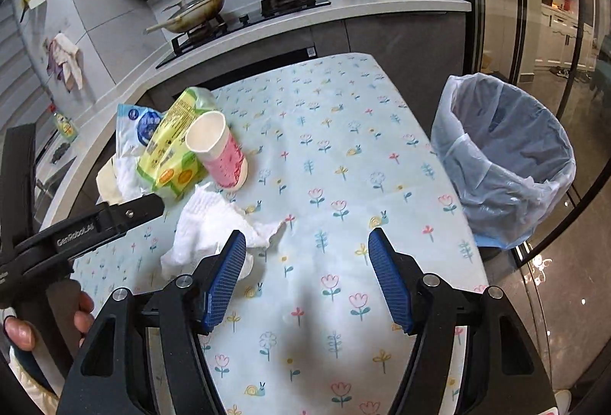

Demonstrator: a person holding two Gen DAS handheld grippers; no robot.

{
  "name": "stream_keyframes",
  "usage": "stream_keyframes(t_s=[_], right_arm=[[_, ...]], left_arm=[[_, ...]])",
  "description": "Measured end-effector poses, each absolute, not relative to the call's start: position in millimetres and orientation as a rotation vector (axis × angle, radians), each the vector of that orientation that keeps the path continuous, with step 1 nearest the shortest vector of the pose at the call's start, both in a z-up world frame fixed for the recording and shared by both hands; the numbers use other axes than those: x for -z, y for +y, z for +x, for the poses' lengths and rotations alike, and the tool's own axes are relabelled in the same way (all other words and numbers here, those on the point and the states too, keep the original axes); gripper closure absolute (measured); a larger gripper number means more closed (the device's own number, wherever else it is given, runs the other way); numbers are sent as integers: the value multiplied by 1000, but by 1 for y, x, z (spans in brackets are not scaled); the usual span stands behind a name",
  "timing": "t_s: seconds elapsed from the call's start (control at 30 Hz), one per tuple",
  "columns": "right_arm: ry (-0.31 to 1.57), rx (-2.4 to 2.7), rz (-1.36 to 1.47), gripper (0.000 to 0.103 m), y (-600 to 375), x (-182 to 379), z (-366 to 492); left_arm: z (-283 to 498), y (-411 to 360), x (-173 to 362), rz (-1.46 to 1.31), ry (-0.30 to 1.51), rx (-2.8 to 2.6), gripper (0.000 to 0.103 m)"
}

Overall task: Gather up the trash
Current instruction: 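Grasp the white tissue with the left tool while the right grasps the clear bag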

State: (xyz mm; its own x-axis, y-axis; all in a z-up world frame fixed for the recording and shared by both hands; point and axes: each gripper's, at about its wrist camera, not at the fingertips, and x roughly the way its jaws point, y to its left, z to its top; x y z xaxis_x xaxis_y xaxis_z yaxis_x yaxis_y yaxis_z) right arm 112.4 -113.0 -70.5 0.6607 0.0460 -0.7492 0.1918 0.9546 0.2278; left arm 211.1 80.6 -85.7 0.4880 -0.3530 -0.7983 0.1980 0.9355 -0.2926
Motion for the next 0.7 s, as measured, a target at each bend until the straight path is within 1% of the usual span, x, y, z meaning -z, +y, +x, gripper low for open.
stream_keyframes(t_s=[0.1,0.17,0.2,0.27,0.3,0.37,0.4,0.47,0.53,0.7], right_arm=[[872,63,299,39,-103,79,114],[889,45,304,39,-96,85,116],[896,37,306,39,-93,88,116],[915,19,303,39,-85,95,118],[922,14,300,39,-82,97,119],[937,1,296,39,-75,103,122],[943,-7,295,39,-72,105,123],[945,-21,294,39,-67,107,127],[950,-38,296,39,-61,110,133],[962,-81,315,39,-50,114,144]], left_arm=[[216,71,97,-181,1042,367,18],[220,64,106,-187,1074,394,33],[222,60,109,-192,1093,413,37],[225,55,115,-204,1122,443,55],[225,53,116,-202,1128,456,60],[224,51,117,-191,1129,473,75],[223,52,116,-191,1124,478,78],[223,54,112,-191,1114,481,88],[223,58,108,-198,1105,483,92],[225,69,105,-217,1097,473,93]])
